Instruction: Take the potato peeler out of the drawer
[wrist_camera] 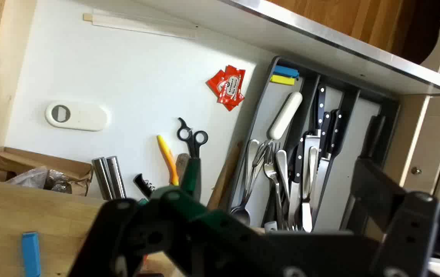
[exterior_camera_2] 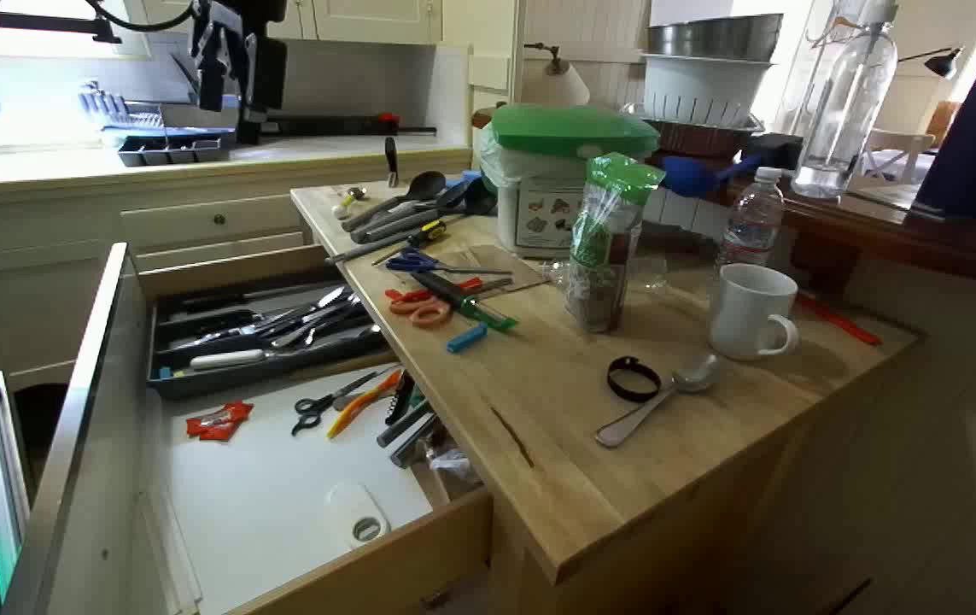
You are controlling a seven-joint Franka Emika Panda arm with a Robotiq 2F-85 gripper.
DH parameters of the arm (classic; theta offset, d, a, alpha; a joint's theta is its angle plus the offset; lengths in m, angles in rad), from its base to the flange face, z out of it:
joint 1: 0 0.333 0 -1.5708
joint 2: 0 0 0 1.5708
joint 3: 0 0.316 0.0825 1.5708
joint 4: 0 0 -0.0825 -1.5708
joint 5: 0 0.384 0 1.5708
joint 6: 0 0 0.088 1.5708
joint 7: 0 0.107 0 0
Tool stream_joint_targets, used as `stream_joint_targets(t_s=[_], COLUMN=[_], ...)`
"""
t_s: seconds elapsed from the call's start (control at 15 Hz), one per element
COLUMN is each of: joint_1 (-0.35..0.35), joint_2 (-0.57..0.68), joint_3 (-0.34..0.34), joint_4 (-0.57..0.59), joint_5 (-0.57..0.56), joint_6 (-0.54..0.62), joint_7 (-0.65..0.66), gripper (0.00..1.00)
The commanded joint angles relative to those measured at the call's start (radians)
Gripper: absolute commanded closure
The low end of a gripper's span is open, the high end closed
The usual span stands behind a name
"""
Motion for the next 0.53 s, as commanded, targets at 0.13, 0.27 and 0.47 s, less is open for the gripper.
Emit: stream_joint_targets(t_s=[0.13, 0.27, 0.47], joint_1=[-0.029, -0.029, -0.023], joint_2=[0.004, 0.004, 0.021], joint_3=[0.024, 0.024, 0.035], joint_4=[0.002, 0.002, -0.015], joint_5=[0.007, 0.007, 0.012], joint_6=[-0.003, -0.003, 0.031], joint_7=[-0.008, -0.008, -0.001], gripper=[0.00, 0.00, 0.00])
